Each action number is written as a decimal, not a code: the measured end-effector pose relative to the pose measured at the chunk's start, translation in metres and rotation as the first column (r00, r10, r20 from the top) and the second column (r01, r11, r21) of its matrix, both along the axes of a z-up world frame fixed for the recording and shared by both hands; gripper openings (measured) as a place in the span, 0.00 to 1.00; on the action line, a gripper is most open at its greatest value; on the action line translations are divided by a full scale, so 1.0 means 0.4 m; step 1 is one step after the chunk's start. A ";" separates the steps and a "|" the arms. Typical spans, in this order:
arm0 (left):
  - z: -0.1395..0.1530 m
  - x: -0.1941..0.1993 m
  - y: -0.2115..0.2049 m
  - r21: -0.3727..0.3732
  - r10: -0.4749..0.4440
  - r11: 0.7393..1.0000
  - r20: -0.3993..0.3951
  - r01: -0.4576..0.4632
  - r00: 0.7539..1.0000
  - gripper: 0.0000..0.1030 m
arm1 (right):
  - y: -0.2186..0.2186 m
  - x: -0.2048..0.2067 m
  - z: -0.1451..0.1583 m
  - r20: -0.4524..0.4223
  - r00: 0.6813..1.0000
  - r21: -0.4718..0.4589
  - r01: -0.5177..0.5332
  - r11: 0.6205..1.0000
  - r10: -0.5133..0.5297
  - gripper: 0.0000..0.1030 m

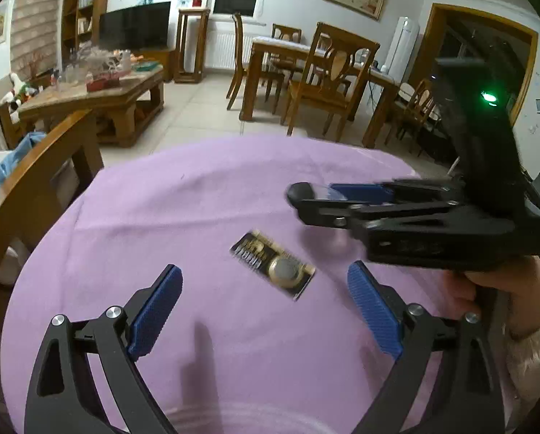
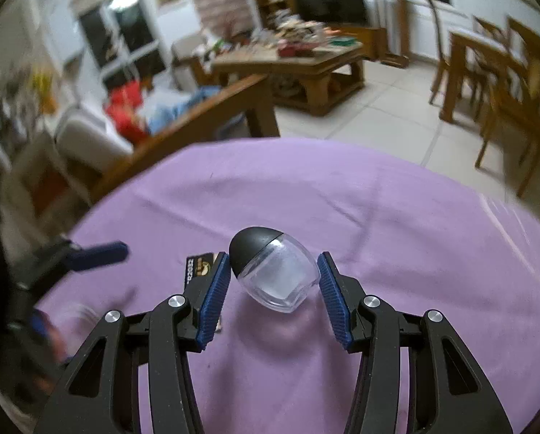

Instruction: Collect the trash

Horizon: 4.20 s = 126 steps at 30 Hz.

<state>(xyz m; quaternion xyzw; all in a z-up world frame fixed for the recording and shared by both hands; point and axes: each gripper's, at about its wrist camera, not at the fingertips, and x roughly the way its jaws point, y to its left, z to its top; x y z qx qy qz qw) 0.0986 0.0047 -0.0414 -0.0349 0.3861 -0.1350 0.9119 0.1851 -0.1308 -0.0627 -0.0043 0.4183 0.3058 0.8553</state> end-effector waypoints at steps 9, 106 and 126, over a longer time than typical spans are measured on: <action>-0.036 0.079 -0.062 0.172 0.076 0.983 -0.058 -0.065 0.995 0.40 | -0.168 -0.101 0.075 0.040 0.999 0.125 0.022 0.992 -0.027 0.49; 0.164 -0.166 -0.618 0.112 -0.471 0.882 0.271 0.458 0.840 0.95 | -0.925 -0.471 0.119 0.115 0.756 0.413 0.554 0.723 -0.645 0.92; 0.111 -0.201 -0.027 0.086 0.158 0.978 0.304 -0.193 0.940 0.95 | -0.207 -0.383 0.157 0.352 0.898 0.247 0.183 0.952 -0.264 0.94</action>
